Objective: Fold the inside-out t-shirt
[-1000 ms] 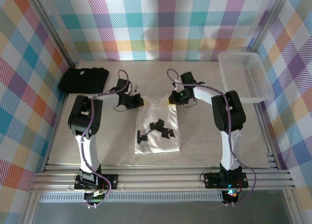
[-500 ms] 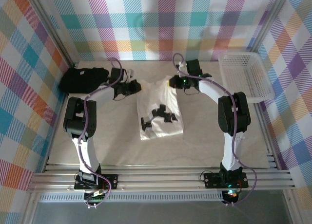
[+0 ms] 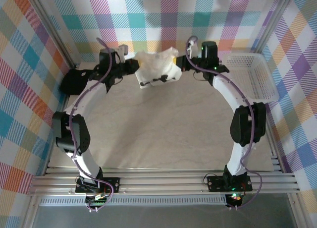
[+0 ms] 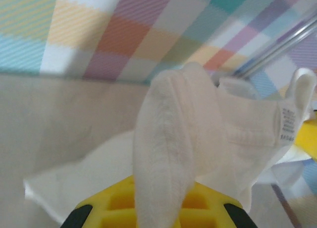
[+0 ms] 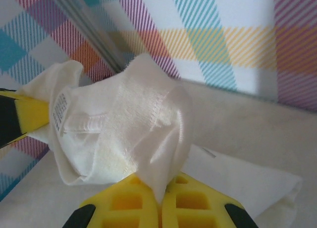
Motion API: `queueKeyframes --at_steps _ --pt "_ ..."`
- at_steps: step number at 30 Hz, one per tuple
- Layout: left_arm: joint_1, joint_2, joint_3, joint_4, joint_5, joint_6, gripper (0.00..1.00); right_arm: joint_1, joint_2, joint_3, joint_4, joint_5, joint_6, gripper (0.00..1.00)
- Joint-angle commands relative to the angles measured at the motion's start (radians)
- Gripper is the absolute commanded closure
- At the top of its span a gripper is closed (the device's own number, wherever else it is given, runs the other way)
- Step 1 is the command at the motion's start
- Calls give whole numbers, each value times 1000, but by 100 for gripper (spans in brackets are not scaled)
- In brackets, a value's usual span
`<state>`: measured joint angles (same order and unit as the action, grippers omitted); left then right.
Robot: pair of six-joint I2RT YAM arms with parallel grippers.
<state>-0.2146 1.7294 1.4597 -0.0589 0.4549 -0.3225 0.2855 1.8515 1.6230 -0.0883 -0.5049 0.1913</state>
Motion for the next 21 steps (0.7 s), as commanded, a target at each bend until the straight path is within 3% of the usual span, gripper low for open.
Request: queueKeyframes --at_steps 1,5,10,15,21 --pt "-37 -84 -227 83 27 -23 100 10 -86 -212 100 -85 -26 100" --pt "-131 -259 -495 116 5 -48 100 27 -258 -523 126 -94 -15 100" --pt "-308 -408 -715 119 -91 -95 100 29 -420 -773 93 -64 47 100" --pt "-333 -383 -756 156 -136 -147 100 32 -404 -799 55 -27 57 100" --pt "-316 -283 -638 61 -222 -81 100 32 -280 -653 -1 9 60 100"
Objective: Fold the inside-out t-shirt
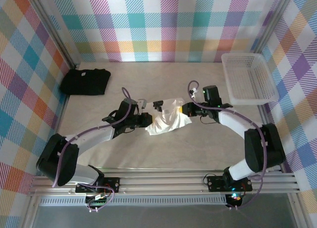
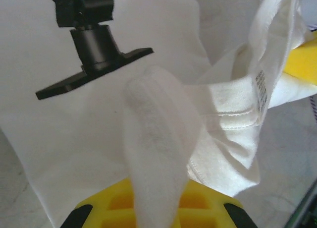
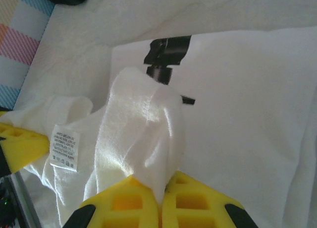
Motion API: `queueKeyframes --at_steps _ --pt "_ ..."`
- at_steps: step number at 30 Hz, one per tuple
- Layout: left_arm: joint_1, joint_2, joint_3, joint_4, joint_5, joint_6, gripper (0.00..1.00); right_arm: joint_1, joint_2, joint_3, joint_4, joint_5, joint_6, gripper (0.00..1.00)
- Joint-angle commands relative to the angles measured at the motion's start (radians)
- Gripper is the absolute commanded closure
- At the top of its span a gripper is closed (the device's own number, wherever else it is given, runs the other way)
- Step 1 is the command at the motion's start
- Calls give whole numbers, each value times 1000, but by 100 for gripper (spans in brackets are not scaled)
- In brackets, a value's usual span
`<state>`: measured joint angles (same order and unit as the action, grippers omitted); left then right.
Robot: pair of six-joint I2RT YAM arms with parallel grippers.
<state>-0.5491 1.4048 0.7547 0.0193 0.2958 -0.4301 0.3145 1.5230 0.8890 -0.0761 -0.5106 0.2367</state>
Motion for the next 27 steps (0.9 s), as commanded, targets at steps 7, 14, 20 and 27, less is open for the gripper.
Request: queueKeyframes --at_steps 7,14,20,27 --pt "112 214 202 -37 -13 59 100 3 250 292 -135 60 -21 97" --pt "189 384 304 -42 -23 97 97 3 494 535 -234 92 -73 90" --pt "237 515 376 36 -58 131 90 -2 680 722 -317 145 -91 80" --pt "259 518 357 73 -156 86 70 -20 712 798 -387 207 -103 67"
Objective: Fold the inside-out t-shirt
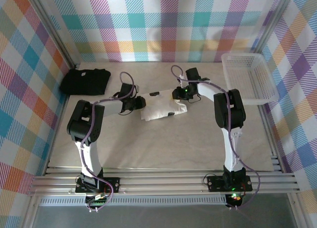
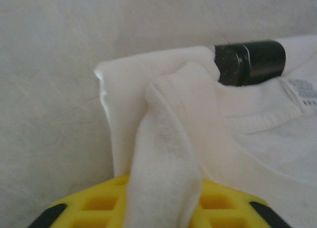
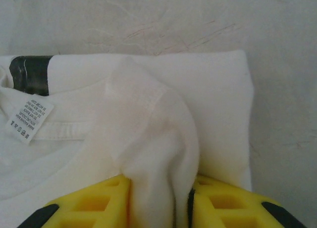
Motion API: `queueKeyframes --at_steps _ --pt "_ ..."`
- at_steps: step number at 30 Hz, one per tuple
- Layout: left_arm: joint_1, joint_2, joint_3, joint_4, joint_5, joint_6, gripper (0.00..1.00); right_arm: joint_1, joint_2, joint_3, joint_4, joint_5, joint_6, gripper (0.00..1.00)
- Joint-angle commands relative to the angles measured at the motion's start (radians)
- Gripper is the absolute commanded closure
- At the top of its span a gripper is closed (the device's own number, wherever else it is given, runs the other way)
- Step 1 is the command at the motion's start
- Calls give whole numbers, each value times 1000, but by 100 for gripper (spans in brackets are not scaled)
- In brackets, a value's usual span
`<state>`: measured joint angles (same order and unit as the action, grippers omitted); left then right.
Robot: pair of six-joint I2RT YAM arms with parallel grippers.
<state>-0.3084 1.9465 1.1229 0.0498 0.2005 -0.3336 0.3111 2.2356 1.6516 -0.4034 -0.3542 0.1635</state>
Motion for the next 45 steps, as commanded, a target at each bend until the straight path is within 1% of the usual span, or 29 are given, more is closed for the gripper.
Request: queueKeyframes --at_steps 1,4,7,9,12,14,16,18,24,27,30,32,34,35,38,39,42,45 --pt "20 -37 -22 48 -69 -17 68 -21 -5 38 -65 54 -31 65" --pt "25 -89 -49 39 -94 -27 61 -27 -39 36 -89 54 -44 60" --pt "23 -172 -97 28 -99 -41 56 -33 -109 -5 -92 57 -54 54" --pt "22 -235 -140 29 -78 -56 52 -36 -158 -43 -94 61 -53 49" --pt "5 -308 -190 46 -11 -82 48 -41 -222 -103 -85 64 -28 37" --pt "-28 -317 -190 60 54 -89 47 -47 -238 -132 -74 39 1 28" --pt "-62 -285 -159 55 99 -87 46 -48 -223 -127 -77 0 23 23" --pt "-82 -237 -130 54 107 -89 47 -48 -186 -101 -90 -39 40 20" --pt "-83 -115 -65 31 89 -66 46 -47 -84 -34 -119 -98 52 17" --pt "-83 -68 -61 41 86 -60 46 -47 -60 -23 -127 -134 52 17" --pt "-77 -28 -52 45 96 -60 46 -48 -71 -52 -104 -135 57 18" --pt "-73 -51 -58 53 108 -63 46 -47 -87 -68 -97 -131 56 18" --pt "-72 -115 -83 67 91 -57 45 -47 -111 -81 -96 -124 51 19" --pt "-72 -154 -98 65 69 -53 44 -47 -125 -90 -94 -115 49 19" --pt "-68 -240 -145 36 -23 -61 33 -47 -159 -109 -87 -99 45 19" --pt "-61 -249 -146 8 -43 -77 31 -47 -166 -116 -83 -99 45 19" --pt "-27 -223 -141 -45 -30 -119 25 -47 -183 -135 -65 -98 49 20" --pt "-20 -160 -81 -100 -7 -110 22 -47 -186 -142 -50 -106 56 20"
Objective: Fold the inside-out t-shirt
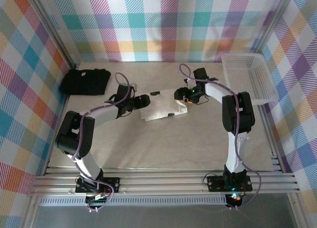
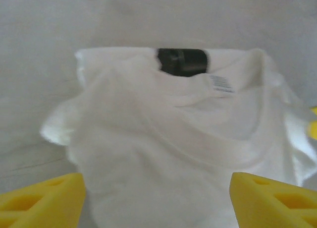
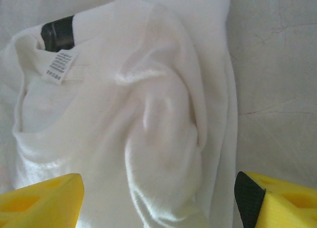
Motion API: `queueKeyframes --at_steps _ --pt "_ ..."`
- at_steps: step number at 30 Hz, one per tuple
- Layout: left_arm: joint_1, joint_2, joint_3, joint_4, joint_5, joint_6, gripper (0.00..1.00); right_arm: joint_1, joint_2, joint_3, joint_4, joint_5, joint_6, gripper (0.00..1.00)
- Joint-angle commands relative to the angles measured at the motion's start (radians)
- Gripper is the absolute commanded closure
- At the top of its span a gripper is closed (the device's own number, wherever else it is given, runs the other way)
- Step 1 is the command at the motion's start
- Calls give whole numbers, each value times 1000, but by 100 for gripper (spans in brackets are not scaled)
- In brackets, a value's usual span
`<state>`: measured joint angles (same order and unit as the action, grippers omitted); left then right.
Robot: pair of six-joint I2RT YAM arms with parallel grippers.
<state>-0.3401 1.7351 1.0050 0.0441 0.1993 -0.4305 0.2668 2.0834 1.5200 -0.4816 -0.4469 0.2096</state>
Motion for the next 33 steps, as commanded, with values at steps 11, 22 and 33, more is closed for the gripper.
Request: queueKeyframes --at_steps 11,22,33 --pt "-32 220 169 -83 156 -13 17 1 1 -47 72 -41 47 24" --pt "-62 286 195 29 247 -36 41 18 12 -82 128 -79 89 29" --pt "-47 325 173 204 301 -64 92 19 11 -98 142 -76 100 29"
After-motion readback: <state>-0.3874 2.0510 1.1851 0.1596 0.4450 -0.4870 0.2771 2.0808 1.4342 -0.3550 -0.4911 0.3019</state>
